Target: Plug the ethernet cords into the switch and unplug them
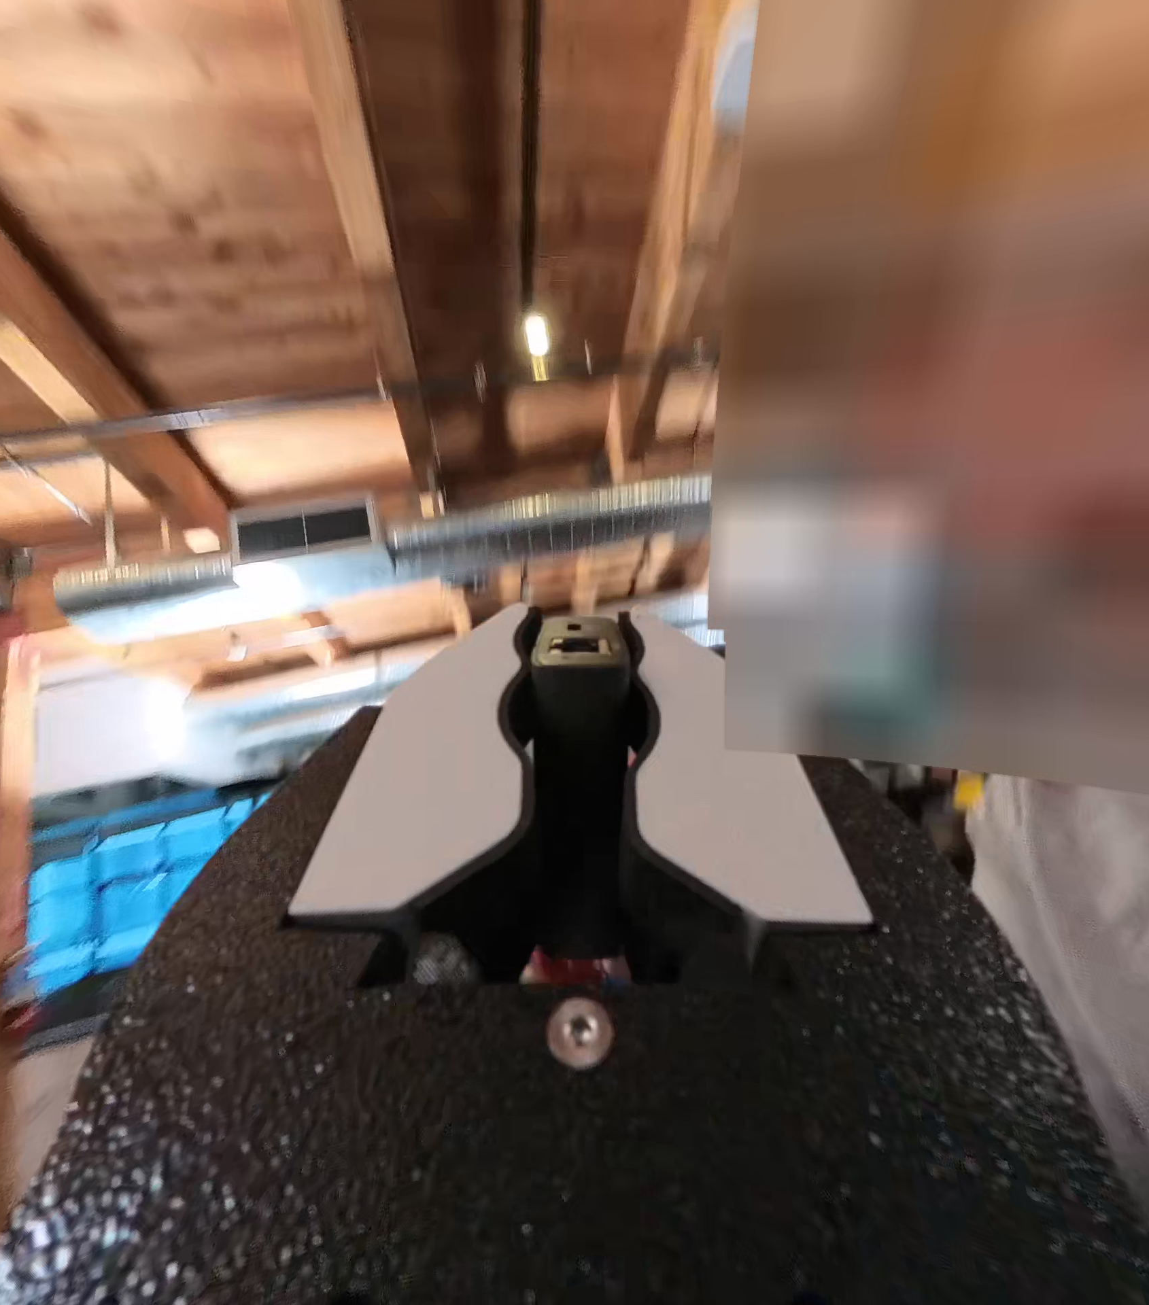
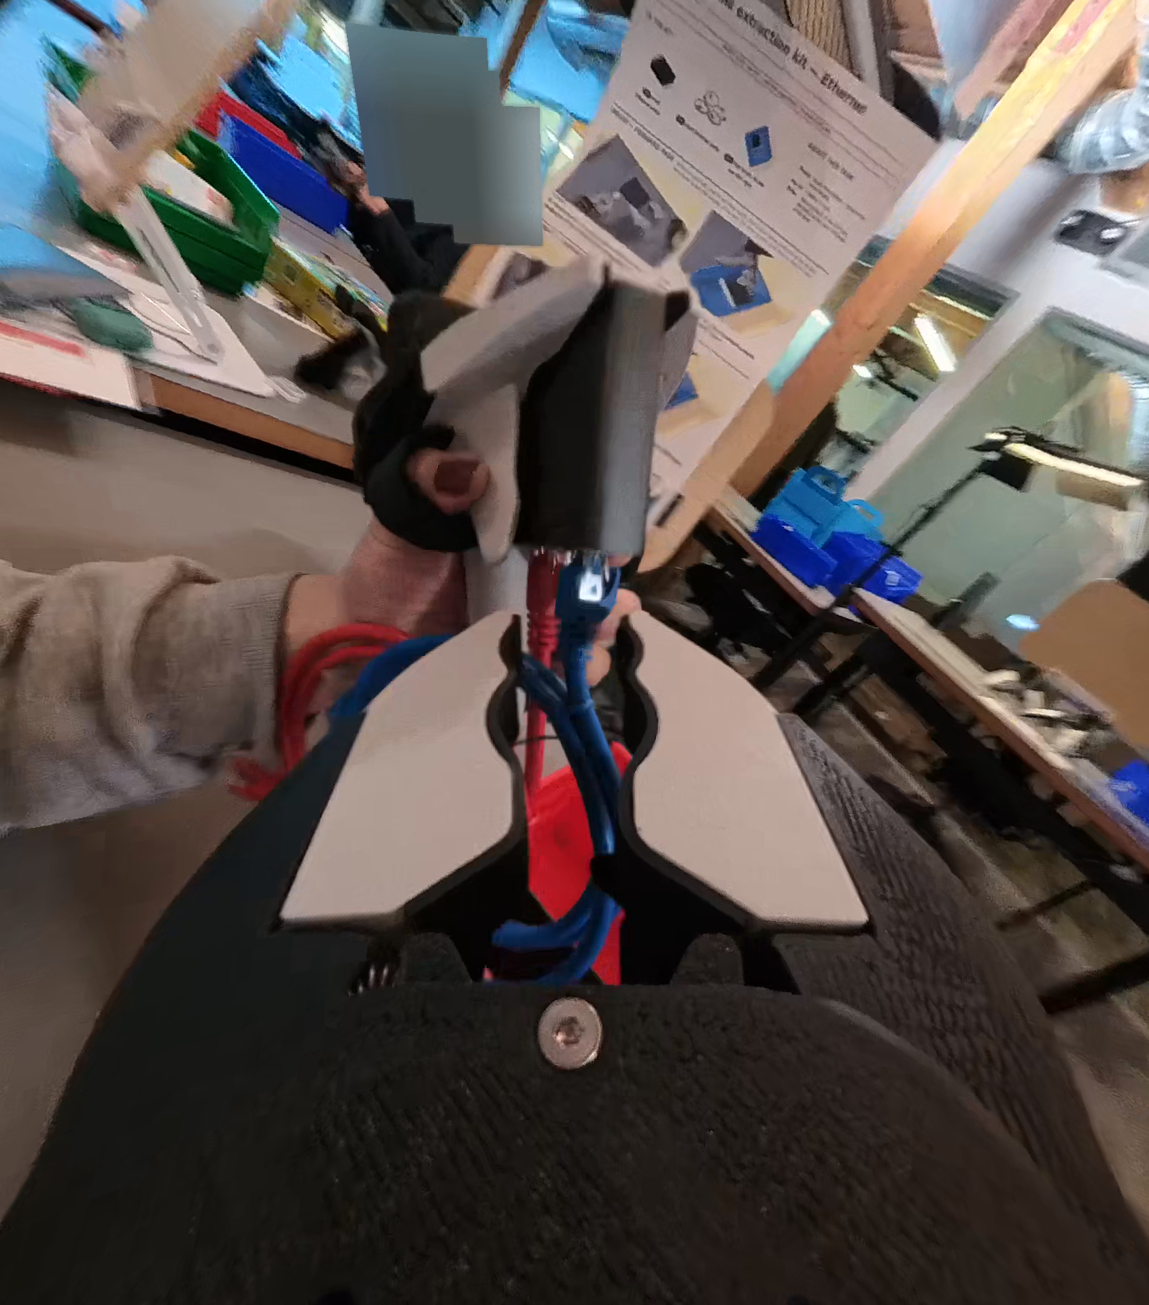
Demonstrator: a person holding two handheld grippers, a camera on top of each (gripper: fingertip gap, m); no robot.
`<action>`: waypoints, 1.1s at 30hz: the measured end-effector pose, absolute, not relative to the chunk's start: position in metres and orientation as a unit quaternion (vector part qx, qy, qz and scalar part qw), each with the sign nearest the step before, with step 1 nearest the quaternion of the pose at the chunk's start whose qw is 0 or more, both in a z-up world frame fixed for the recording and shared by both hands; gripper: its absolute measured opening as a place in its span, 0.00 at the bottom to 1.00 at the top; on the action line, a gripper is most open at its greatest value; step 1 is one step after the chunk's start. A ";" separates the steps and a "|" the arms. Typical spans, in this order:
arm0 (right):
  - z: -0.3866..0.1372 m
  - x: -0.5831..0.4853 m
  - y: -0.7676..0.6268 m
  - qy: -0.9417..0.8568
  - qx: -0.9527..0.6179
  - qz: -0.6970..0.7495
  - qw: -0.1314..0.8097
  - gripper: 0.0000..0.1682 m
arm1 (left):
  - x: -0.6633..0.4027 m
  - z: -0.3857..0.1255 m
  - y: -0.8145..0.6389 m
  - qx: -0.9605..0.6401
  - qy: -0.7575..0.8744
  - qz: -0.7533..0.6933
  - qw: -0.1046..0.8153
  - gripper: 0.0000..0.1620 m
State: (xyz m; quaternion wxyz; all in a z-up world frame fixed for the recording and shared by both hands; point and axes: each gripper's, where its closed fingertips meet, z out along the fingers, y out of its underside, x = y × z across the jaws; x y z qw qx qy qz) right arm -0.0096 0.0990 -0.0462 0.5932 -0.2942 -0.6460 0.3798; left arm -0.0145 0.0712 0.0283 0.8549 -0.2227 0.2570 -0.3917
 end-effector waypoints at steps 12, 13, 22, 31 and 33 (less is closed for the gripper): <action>-0.058 0.007 0.088 -0.695 -0.228 0.459 0.505 0.13 | 0.039 -0.005 0.080 -0.400 0.411 -0.280 0.770 0.18; -0.057 0.006 0.089 -0.691 -0.227 0.466 0.504 0.12 | 0.036 -0.001 0.079 -0.394 0.401 -0.282 0.778 0.21; -0.040 0.004 0.114 -0.610 -0.230 0.546 0.526 0.11 | -0.014 -0.003 0.104 -0.480 0.315 -0.172 0.801 0.37; -0.040 0.014 0.115 -0.614 -0.221 0.561 0.510 0.11 | 0.002 -0.019 0.102 -0.472 0.364 -0.264 0.758 0.13; -0.049 0.015 0.116 -0.640 -0.245 0.542 0.486 0.13 | 0.008 -0.028 0.101 -0.484 0.400 -0.220 0.747 0.12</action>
